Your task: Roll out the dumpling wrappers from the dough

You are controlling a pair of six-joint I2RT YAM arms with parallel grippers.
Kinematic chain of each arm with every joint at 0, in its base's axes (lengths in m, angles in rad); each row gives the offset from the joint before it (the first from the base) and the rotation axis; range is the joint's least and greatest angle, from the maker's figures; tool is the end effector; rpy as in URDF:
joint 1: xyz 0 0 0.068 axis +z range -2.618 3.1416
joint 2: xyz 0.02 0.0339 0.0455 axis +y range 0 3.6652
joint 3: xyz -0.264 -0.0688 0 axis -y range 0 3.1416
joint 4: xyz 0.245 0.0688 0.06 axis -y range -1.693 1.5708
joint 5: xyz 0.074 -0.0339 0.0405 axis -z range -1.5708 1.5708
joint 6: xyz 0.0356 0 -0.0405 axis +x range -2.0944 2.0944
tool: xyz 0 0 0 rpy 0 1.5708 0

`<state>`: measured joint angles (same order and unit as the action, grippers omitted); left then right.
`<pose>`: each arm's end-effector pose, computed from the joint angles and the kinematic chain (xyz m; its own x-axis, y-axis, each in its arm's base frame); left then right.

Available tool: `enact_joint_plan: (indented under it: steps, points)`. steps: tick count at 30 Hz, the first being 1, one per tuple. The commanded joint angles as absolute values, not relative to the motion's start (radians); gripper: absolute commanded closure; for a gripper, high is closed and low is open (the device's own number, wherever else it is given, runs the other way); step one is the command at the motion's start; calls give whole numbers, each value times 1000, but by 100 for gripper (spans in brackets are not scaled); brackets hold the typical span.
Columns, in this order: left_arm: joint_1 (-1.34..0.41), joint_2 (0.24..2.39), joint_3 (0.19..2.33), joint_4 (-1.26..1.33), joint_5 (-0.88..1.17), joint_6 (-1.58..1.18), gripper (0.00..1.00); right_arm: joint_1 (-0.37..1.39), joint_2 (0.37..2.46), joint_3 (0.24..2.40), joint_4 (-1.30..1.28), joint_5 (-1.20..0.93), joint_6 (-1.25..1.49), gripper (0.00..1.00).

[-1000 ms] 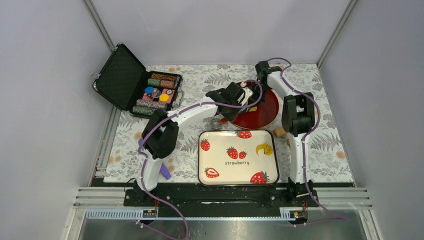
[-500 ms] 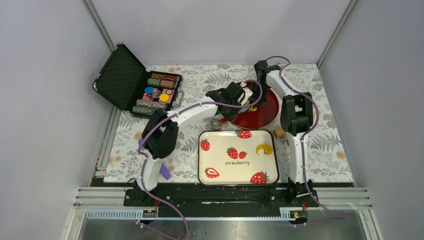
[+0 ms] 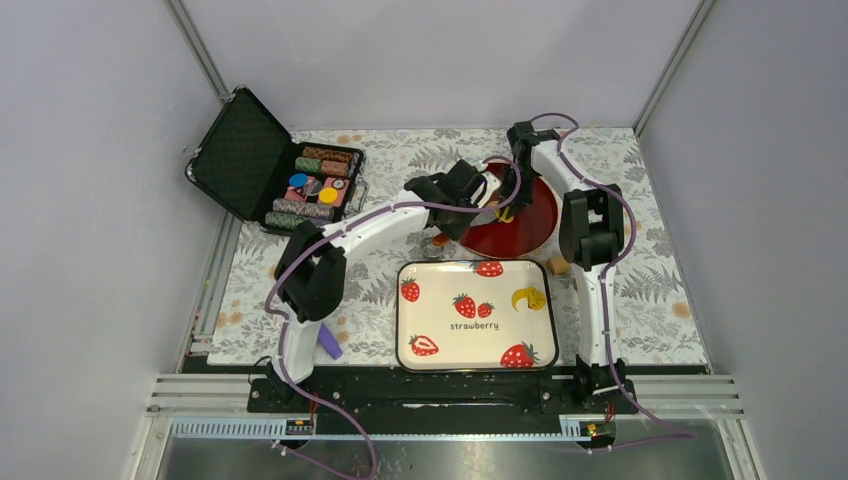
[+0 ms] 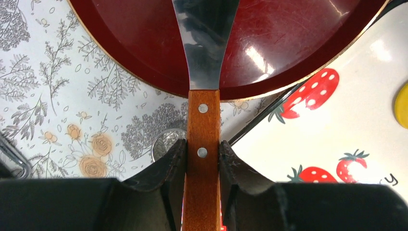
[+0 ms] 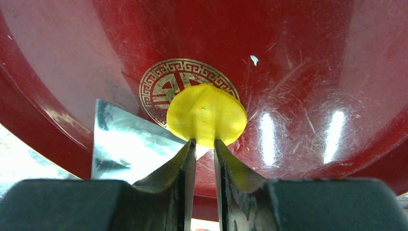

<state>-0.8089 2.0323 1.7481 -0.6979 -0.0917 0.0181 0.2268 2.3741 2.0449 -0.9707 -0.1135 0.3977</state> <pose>0.3132 -0.3236 0.2478 -0.5616 0.6147 -0.5538 0.6957 0.7132 0.0862 0.4770 0.1142 0.1690 -0.9635 0.1726 -0.2044 0.1304 0.9702 0.2042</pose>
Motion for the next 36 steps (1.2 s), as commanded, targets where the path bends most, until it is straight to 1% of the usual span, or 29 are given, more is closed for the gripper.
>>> enact_joint_plan:
  steps: [1,4,8,11,15,16,19,20,22,23,28,32,36]
  points:
    - [-806,1921,1754,-695,-137,27,100,238,2365,2092,-1012,-106,380,72]
    - [-805,1869,1715,-695,-162,23,100,238,2336,2088,-1013,-120,382,70]
    - [-804,1779,1634,-670,-203,4,100,238,2290,2078,-1016,-139,385,65]
    - [-794,1695,1549,-632,-207,-36,100,238,2240,2053,-1016,-149,386,59]
    - [-769,1574,1437,-575,-202,-98,100,238,2150,1982,-1005,-152,368,41]
    - [-763,1541,1409,-561,-200,-115,100,238,2117,1952,-990,-157,364,35]
    - [-733,1450,1334,-523,-180,-169,100,238,1989,1810,-921,-140,365,17]
    - [-722,1419,1311,-510,-171,-192,100,239,1935,1732,-880,-134,369,11]
    - [-701,1358,1262,-492,-158,-225,100,237,1826,1610,-814,-128,382,2]
    - [-691,1316,1238,-480,-152,-239,100,236,1753,1552,-784,-129,389,1]
    - [-627,1160,1105,-437,-116,-315,100,235,1513,1299,-686,-171,434,1]
    - [-574,1057,1007,-407,-79,-363,100,234,1367,1155,-678,-226,463,1]
    - [-538,1011,951,-426,-72,-389,100,233,1247,1034,-685,-243,474,1]
